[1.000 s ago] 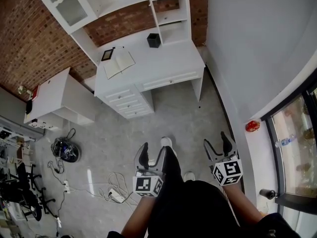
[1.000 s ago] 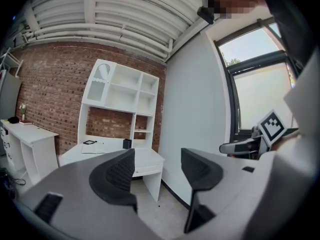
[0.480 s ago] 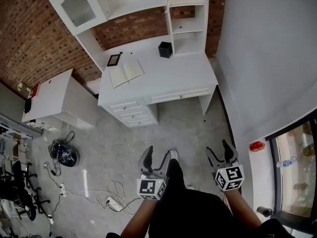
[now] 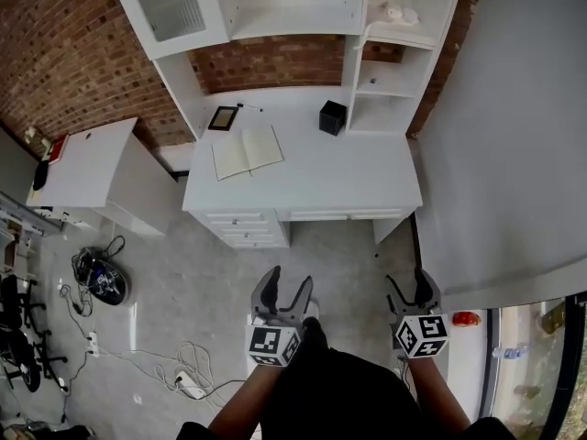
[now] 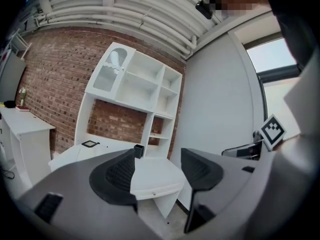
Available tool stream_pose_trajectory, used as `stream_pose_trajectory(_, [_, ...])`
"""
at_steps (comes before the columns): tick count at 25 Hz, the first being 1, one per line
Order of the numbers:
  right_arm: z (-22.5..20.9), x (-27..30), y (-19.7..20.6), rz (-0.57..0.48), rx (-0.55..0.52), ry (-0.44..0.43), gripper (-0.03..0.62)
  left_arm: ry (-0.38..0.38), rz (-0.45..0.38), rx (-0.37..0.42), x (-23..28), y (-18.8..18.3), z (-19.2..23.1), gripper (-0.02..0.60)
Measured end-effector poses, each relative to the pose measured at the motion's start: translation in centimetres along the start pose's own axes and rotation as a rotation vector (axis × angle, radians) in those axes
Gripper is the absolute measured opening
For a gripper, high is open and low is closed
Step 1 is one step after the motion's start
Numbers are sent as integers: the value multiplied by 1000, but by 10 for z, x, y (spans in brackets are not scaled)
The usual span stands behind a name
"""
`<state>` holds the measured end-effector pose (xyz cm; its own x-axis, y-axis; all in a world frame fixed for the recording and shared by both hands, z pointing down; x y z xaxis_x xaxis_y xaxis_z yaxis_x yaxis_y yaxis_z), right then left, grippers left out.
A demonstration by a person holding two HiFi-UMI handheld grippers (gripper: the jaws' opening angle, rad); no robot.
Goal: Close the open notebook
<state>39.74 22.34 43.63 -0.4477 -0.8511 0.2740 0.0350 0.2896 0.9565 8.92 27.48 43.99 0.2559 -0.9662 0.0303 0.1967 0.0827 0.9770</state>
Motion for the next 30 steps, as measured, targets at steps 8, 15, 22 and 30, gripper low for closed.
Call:
stream_pose_trajectory(8, [-1,97,-47,-19,-49,18,305,12,-49,42,71,-25,62,267])
stream_pose_trajectory(15, [17,149,-56,7,-53,8,304,-1,-18,3,97,-23,109,267])
stream_pose_trajectory(22, [20,182,-57,77,-75,-31,304,-56,-24,-17,111,-19,137,267])
stream_pose_trajectory(30, [27,261,-51,98,-77,-175,304,-173,-6,-25,127,-4,161,267])
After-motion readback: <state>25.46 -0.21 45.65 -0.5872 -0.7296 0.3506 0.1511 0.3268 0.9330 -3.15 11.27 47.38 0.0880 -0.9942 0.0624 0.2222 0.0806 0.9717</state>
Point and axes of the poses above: the fingertips, and each gripper's own axes: x forward along the fingers, z to its left, y out of its underside, the point moved 10 cm from there along -x, backward along the fingers, and after that the axes turned 7 degrees about -z, right-handed, at the moved point
